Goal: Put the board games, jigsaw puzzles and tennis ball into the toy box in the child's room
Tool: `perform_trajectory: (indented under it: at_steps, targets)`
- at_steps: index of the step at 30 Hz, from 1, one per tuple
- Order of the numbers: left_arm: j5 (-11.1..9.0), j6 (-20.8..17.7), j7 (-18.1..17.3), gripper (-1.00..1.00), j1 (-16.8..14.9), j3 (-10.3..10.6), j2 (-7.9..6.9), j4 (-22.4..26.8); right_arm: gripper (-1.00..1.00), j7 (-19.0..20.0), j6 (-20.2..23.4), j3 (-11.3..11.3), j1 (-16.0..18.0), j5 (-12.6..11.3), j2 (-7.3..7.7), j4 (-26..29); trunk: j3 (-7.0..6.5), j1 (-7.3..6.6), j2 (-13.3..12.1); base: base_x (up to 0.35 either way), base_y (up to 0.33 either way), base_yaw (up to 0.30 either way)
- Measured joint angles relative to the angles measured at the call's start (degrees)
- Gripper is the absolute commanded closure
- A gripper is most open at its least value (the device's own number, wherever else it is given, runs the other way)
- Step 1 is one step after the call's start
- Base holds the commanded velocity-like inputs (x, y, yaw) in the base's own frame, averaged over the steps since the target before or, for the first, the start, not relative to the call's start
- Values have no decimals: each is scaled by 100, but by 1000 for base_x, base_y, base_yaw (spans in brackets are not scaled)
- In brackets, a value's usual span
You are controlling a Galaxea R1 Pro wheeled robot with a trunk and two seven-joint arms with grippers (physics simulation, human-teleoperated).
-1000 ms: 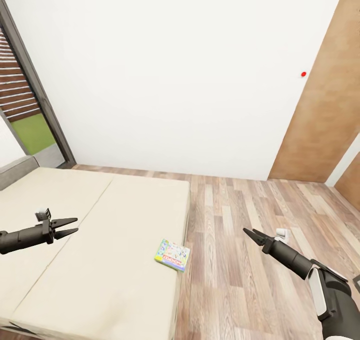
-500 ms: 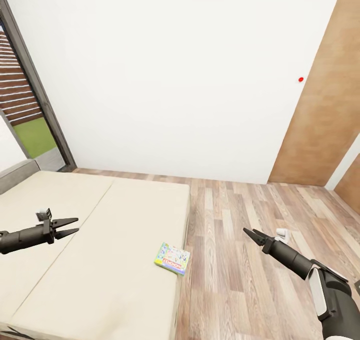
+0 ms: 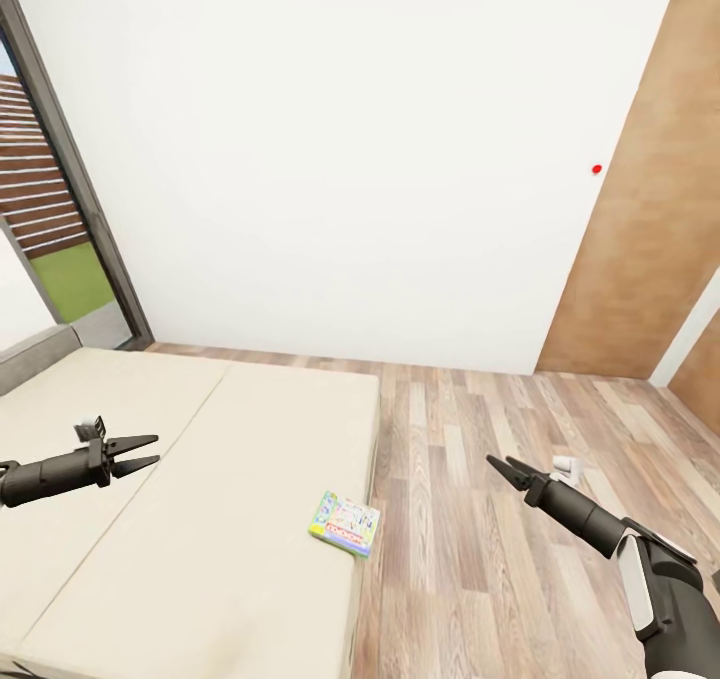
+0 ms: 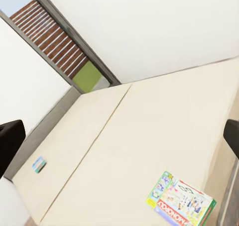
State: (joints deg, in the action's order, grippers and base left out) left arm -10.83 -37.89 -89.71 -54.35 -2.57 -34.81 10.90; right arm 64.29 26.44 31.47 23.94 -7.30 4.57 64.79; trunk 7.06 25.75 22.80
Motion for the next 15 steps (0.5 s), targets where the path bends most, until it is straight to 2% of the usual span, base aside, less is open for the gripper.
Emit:
perform_trajectory:
  at_steps: [15]
  targets:
    - [0,0,-1,-100,1,3,6,0,-100,0,-66,-6,0,0,-8,-2,-142,0,0,0,0,34]
